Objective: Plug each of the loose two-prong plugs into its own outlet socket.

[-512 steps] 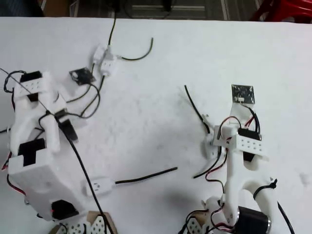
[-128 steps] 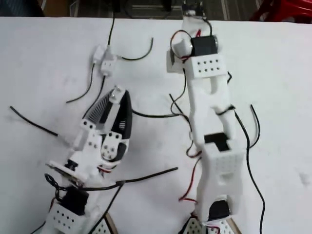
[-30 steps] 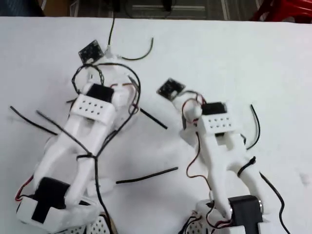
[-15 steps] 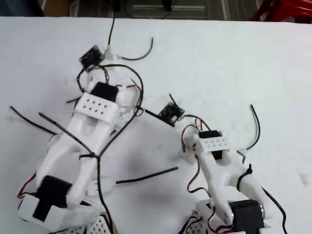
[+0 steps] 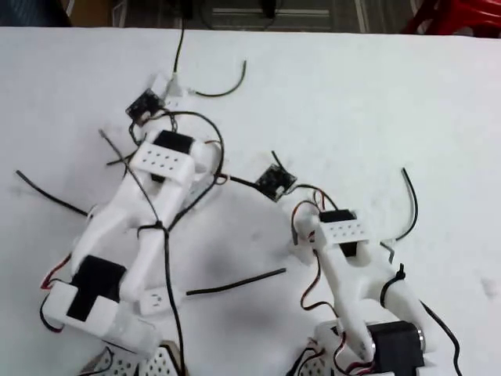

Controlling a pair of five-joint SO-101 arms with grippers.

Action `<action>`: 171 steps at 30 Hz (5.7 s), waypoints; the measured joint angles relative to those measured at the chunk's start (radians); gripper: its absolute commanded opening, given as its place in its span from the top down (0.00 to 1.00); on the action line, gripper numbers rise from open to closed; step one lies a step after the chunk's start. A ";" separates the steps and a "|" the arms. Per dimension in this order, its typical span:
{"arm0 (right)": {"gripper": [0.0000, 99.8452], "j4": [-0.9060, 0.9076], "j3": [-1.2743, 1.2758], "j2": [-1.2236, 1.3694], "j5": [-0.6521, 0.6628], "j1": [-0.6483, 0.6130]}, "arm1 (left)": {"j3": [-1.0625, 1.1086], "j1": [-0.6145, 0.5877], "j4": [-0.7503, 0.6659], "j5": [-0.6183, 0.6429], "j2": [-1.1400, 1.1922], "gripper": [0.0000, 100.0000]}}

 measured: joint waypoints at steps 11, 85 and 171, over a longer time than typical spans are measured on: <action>0.98 0.000 0.000 0.000 0.000 0.000 | 0.017 0.002 -0.040 0.006 0.000 0.97; 0.98 -0.003 0.000 0.000 0.000 0.000 | 0.017 -0.020 -0.054 0.008 0.060 0.97; 0.98 -0.018 0.003 0.000 0.000 -0.003 | -0.486 -0.272 0.735 -1.929 0.307 0.55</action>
